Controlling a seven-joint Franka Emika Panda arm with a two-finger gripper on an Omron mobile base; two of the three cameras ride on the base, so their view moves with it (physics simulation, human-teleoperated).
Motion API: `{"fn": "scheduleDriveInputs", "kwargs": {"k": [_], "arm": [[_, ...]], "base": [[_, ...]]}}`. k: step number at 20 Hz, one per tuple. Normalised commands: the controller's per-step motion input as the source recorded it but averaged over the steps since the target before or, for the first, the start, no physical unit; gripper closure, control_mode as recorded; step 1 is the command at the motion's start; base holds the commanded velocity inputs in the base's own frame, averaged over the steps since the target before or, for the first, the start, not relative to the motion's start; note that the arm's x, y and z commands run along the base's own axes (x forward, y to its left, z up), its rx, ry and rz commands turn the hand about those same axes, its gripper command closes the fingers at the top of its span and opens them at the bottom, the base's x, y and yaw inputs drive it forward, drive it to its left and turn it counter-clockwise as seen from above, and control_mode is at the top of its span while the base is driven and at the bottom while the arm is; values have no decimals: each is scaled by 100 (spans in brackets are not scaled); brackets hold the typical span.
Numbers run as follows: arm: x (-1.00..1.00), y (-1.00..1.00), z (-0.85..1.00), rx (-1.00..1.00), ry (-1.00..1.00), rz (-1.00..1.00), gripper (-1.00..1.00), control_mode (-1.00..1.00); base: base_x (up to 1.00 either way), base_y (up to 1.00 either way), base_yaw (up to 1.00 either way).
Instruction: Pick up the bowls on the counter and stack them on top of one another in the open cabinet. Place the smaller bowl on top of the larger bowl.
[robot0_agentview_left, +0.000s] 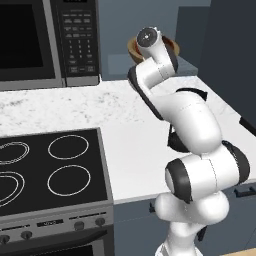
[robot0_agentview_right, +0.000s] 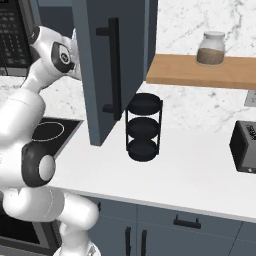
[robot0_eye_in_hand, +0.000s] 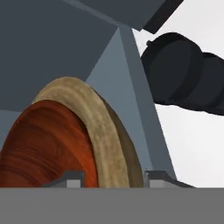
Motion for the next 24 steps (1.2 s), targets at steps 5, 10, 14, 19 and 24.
{"fn": "scheduleDriveInputs", "kwargs": {"k": [5, 10, 14, 19, 24], "arm": [[73, -9, -8, 0, 0, 0, 100, -100], [71, -2, -14, 0, 0, 0, 100, -100], [36, 0, -5, 0, -1, 0, -100, -100], [-6, 0, 1, 0, -9, 0, -100, -100], [-62, 0, -1, 0, -25, 0, -100, -100]], "base": [[0, 0, 0], [0, 0, 0], [0, 0, 0], [0, 0, 0], [0, 0, 0]]}}
